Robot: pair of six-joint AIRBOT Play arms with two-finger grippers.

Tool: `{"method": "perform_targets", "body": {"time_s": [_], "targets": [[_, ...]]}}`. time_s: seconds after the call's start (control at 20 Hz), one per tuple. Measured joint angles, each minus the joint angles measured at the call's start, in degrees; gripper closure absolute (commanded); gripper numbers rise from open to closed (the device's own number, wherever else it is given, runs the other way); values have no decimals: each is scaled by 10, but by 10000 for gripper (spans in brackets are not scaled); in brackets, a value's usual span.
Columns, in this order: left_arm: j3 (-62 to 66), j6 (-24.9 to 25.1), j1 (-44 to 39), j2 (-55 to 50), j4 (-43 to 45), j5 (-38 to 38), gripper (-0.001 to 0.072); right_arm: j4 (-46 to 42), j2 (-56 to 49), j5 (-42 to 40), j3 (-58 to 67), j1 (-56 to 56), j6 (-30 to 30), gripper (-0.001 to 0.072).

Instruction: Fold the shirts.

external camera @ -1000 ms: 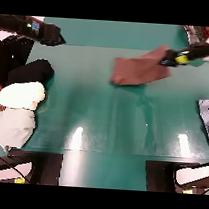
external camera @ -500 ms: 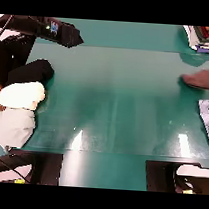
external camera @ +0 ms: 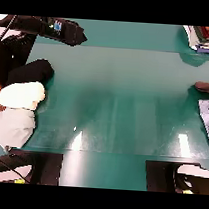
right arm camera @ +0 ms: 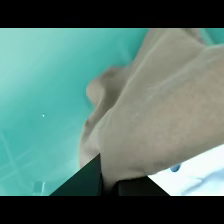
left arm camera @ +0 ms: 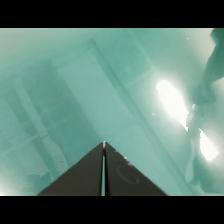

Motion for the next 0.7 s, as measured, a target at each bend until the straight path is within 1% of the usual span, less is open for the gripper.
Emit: {"method": "perform_targets", "body": {"time_s": [0.25, 0.4, 0.45, 0.55, 0.6, 0.7], "targets": [[0, 0, 0, 0, 0, 0, 682, -70, 36, 29, 0, -12, 1, 694], [0, 3, 0, 0, 0, -2, 682, -94, 44, 57, 0, -27, 4, 690], [0, 4, 0, 0, 1, -2, 682, -100, 46, 68, 0, -33, 5, 666], [0, 4, 0, 0, 2, -3, 682, -112, 48, 86, 0, -44, 5, 362], [0, 5, 0, 0, 2, -3, 682, -118, 48, 96, 0, -50, 5, 249], [0, 5, 0, 0, 2, -5, 682, -127, 49, 112, 0, -64, 6, 235]]}}
